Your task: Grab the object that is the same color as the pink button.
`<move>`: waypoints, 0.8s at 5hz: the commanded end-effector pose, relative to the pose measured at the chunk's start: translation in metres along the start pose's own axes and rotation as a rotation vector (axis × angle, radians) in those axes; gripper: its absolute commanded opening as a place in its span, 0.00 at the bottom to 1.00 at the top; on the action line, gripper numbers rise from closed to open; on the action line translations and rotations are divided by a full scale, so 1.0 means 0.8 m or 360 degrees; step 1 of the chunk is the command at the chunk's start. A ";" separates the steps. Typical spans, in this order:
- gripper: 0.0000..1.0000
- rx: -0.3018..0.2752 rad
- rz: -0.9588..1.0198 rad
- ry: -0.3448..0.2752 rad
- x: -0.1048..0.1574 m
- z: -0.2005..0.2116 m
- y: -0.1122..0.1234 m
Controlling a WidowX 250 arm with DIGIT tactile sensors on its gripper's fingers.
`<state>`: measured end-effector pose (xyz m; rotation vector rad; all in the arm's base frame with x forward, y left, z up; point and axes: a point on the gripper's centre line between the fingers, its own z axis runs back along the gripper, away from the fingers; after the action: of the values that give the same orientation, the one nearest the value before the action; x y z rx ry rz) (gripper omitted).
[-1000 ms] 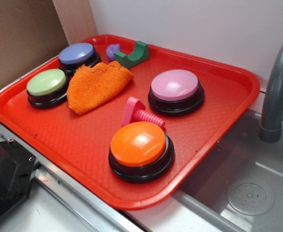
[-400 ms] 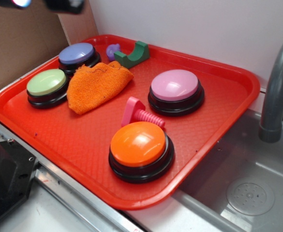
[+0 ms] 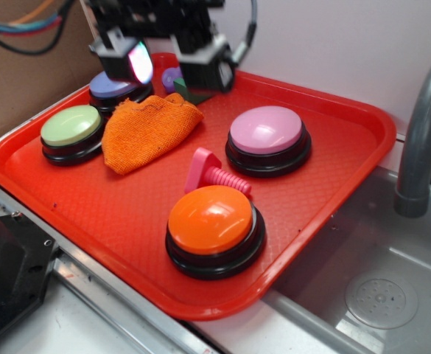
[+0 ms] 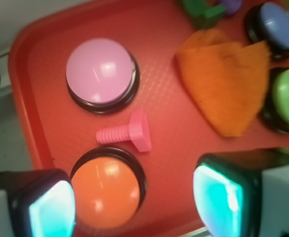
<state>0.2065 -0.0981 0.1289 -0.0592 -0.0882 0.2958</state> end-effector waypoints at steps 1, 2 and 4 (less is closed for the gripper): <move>1.00 -0.0074 0.0048 0.0033 0.015 -0.049 -0.004; 1.00 0.0081 0.0071 0.0075 0.014 -0.078 0.008; 1.00 0.0074 0.0083 0.0092 0.014 -0.094 0.017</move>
<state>0.2164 -0.0837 0.0485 -0.0075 -0.0009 0.3561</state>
